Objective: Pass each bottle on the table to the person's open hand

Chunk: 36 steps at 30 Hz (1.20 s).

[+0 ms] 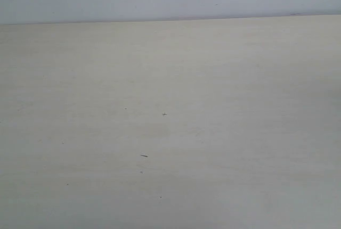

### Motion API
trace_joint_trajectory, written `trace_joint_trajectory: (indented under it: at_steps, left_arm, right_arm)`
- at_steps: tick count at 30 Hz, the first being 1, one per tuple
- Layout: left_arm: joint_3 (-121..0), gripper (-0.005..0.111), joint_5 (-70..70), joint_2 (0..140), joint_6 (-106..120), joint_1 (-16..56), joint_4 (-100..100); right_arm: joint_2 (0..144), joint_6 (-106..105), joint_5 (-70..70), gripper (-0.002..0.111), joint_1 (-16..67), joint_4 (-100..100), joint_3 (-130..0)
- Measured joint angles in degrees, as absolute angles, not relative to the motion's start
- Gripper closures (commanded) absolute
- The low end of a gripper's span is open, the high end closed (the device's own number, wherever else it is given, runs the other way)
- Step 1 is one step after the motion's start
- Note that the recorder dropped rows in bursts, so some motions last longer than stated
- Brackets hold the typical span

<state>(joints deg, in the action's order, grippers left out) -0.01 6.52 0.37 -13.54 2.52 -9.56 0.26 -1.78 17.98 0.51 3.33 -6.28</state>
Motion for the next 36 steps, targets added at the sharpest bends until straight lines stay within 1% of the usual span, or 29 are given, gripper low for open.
trace_joint_trajectory:
  at_steps: [3,7,12,14,19,36]
  left_arm:
    - [-0.01,0.106,6.52,0.37,-13.54,2.52,-9.56]
    - [-0.01,0.106,6.52,0.37,-13.54,2.52,-9.56]
    - [-0.01,0.106,6.52,0.37,-13.54,2.52,-9.56]
    - [-0.01,0.106,6.52,0.37,-13.54,2.52,-9.56]
    - [-0.01,0.106,6.52,0.37,-13.54,2.62,-9.56]
    - [-0.01,0.106,6.52,0.37,-13.54,2.62,-9.56]
  right_arm:
    - [0.26,-1.78,17.98,0.106,-0.7,3.33,-6.28]
    - [0.26,-1.91,16.94,0.106,-6.76,2.97,-6.13]
    - [0.26,-3.5,5.28,0.106,-13.28,2.97,-1.02]
    - [0.26,-4.24,4.91,0.106,-14.74,2.74,-0.29]
    - [0.26,-4.92,7.54,0.106,-15.12,1.96,-0.31]
    - [0.26,-4.81,9.19,0.106,-15.11,1.85,-0.31]
